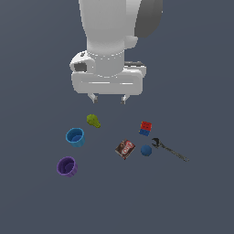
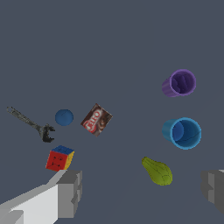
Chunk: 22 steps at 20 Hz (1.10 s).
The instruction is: Pick up a designated object from a clutter of objects.
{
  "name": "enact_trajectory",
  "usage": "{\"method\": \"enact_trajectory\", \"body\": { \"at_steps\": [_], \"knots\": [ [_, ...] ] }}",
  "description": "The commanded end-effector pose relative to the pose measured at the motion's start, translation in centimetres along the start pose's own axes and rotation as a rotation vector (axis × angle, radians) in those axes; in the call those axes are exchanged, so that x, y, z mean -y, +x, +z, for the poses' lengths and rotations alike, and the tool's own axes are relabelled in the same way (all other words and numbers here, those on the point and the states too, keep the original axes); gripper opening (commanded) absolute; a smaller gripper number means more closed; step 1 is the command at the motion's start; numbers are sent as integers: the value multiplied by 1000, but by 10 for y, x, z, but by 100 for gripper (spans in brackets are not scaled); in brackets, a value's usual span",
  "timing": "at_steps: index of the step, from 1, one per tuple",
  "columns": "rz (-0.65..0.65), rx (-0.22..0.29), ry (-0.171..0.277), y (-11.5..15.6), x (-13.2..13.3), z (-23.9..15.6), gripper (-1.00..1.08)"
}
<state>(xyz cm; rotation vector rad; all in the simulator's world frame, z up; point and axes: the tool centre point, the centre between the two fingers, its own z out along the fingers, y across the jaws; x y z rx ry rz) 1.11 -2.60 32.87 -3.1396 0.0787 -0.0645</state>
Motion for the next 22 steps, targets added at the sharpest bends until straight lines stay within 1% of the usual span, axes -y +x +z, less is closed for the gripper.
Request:
{"method": "enact_trajectory", "body": {
  "at_steps": [1,10,16,22],
  "knots": [
    [0,0,0,0,0,0,100],
    [-71,7,-26,-4,12,-1,100],
    [-70,7,-25,-4,11,-1,100],
    [-52,8,-24,0,17,7,100]
  ]
}}
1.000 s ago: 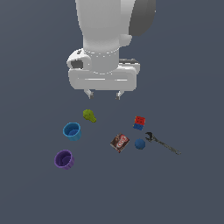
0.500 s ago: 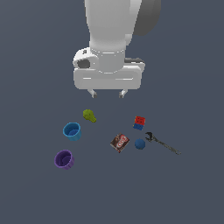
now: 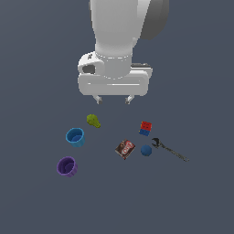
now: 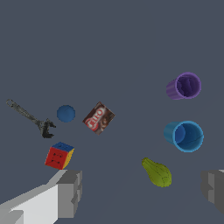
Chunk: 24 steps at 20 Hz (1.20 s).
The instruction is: Pick up a designated object from a clutter of objects.
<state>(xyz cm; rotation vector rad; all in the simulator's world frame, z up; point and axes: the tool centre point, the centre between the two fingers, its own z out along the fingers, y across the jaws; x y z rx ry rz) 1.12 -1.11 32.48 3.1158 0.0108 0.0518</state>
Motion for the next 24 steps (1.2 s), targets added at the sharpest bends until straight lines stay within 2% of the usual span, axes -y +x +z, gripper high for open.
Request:
{"method": "enact_trajectory", "body": {
  "at_steps": [1,11,24],
  "knots": [
    [12,1,0,3,4,5,100],
    [112,7,4,23,34,49,100],
    [325,22,11,46,103,148,100]
  ]
}}
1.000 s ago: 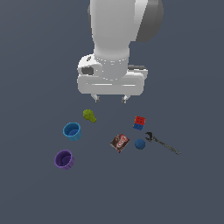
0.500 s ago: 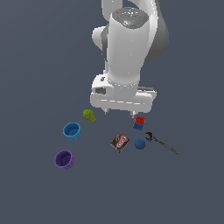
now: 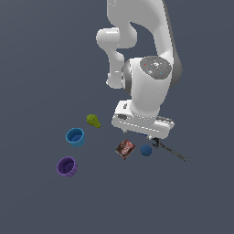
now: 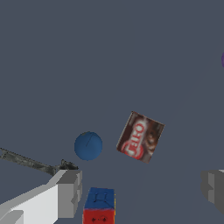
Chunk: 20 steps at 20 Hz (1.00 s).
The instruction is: Pick up a designated object from a clutter of objects.
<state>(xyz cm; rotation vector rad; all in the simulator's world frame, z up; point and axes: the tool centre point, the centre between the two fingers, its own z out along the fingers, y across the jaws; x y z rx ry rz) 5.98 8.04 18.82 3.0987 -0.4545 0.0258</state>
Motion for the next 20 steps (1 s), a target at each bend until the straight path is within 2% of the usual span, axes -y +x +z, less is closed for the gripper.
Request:
{"method": "enact_trajectory", "body": {
  "at_steps": [1,11,20],
  "knots": [
    [43,3,1,-2,14,21,100],
    [172,14,5,-14,54,85,100],
    [215,18,5,-20,67,106,100]
  ]
}}
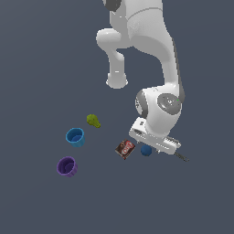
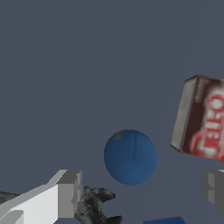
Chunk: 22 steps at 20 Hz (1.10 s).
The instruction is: Pick up a designated object from a clutter of objects.
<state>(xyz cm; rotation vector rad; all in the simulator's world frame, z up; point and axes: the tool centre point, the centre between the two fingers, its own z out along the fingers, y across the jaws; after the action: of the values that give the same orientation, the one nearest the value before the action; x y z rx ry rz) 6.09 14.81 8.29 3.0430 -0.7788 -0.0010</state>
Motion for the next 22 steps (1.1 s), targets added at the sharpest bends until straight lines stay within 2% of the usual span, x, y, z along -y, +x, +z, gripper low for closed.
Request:
{"method": "enact_trajectory", "body": {
  "at_steps": [1,6,14,19,20,22],
  "knots": [
    [5,0,1,0,1,2,100],
    [2,0,0,0,0,7,100],
    [4,0,0,-1,0,45,100],
    [5,-1,1,0,1,52,100],
    [5,-1,1,0,1,52,-100],
    [5,-1,1,0,1,52,-100]
  ]
}}
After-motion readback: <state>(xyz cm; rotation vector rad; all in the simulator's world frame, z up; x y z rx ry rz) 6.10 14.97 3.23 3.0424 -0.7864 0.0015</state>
